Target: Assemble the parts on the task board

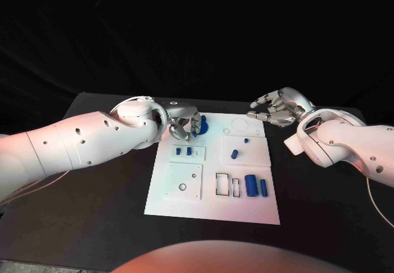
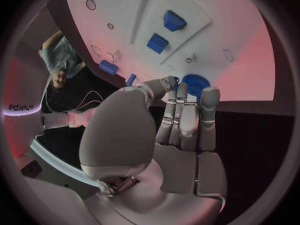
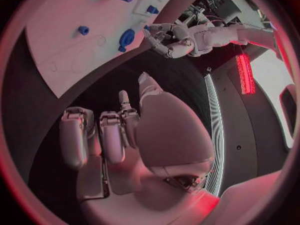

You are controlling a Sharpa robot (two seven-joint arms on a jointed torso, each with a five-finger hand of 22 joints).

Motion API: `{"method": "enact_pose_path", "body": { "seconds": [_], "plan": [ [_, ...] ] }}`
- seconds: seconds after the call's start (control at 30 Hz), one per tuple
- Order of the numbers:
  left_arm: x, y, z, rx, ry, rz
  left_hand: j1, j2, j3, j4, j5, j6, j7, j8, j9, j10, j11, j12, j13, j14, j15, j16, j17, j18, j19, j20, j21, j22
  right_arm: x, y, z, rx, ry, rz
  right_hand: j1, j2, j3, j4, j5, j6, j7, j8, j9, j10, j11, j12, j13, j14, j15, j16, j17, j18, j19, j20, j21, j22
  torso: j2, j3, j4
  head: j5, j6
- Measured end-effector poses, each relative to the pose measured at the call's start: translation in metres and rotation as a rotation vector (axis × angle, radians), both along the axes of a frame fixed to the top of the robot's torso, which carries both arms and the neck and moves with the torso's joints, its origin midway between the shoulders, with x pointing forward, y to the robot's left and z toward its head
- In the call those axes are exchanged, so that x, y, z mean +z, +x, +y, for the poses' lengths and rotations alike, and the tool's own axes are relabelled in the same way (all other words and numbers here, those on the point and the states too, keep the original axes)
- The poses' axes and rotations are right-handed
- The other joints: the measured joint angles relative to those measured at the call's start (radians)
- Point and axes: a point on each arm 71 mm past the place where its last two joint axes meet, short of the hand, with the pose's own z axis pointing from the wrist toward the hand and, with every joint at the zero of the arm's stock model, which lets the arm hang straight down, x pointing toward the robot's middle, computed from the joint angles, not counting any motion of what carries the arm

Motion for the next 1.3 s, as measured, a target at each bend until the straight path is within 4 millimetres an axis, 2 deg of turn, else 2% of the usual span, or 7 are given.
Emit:
{"method": "enact_pose_path", "body": {
  "seconds": [0.33, 0.8, 1.3],
  "plan": [
    [-0.002, 0.001, 0.018, 0.036, 0.008, 0.028, 0.0, 0.0, -0.003, -0.003, 0.0, 0.0, 0.0, 0.0, 0.0, 0.0, 0.0, -0.004, 0.0, 0.0, 0.0, 0.0, -0.009, 0.0, 0.0, 0.0, 0.0, 0.0, 0.0, 0.0, -0.001, -0.002, -0.001, 0.0, 0.0, 0.0, 0.0, 0.0, 0.0, 0.0, 0.0, 0.0, 0.0, 0.0, 0.0, 0.0, 0.0, 0.0, 0.0, 0.0, 0.0, 0.0, 0.0, 0.0, 0.0, 0.001, 0.001, -0.0004, -0.0011, 0.003, -0.001],
    [-0.01, 0.004, 0.021, 0.053, 0.027, 0.067, -0.004, -0.004, -0.003, -0.003, 0.0, 0.0, 0.0, 0.0, 0.002, 0.004, -0.004, -0.009, 0.0, 0.0, 0.0, 0.0, -0.016, 0.0, 0.0, 0.0, 0.0, -0.005, 0.0, 0.0, -0.001, -0.001, -0.001, 0.0, 0.0, 0.0, 0.0, 0.0, 0.0, 0.0, 0.0, 0.0, 0.0, 0.0, 0.0, 0.0, 0.0, 0.0, 0.0, 0.0, 0.0, 0.0, 0.0, 0.0, 0.0, 0.001, 0.002, -0.0002, -0.0034, 0.006, -0.004],
    [-0.012, 0.005, 0.023, 0.058, 0.04, 0.087, -0.004, -0.004, -0.003, -0.003, 0.0, 0.003, 0.004, -0.001, 0.002, 0.004, -0.004, -0.009, 0.0, 0.0, 0.0, -0.004, -0.017, 0.0, 0.0, 0.0, 0.0, -0.008, 0.0, 0.0, -0.001, -0.001, -0.001, 0.0, 0.0, 0.0, 0.0, 0.0, 0.0, 0.0, 0.0, 0.0, 0.0, 0.0, 0.0, 0.0, 0.0, 0.0, 0.0, 0.0, 0.001, 0.0, 0.0, 0.0, 0.0, 0.0, 0.002, -0.0001, -0.0024, 0.007, -0.008]
  ]
}}
